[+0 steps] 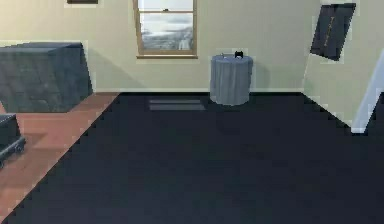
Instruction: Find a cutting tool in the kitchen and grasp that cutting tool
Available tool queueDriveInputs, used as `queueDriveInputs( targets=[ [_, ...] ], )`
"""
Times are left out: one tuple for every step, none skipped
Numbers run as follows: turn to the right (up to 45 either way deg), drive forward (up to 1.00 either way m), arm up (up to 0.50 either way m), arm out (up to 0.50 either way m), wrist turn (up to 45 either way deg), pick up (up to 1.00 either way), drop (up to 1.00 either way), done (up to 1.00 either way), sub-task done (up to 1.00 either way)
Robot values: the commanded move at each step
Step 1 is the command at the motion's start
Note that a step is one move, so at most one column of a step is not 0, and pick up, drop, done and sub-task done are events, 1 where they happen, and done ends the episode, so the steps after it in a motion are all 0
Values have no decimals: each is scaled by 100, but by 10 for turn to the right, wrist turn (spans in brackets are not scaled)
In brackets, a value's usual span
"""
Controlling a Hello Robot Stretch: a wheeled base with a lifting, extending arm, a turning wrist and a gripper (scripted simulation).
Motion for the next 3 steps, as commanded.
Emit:
queueDriveInputs(
  targets=[
    [-450,0,0,0,0,0,0,0,0],
    [-210,0,0,0,0,0,0,0,0],
    [0,15,0,0,0,0,0,0,0]
  ],
)
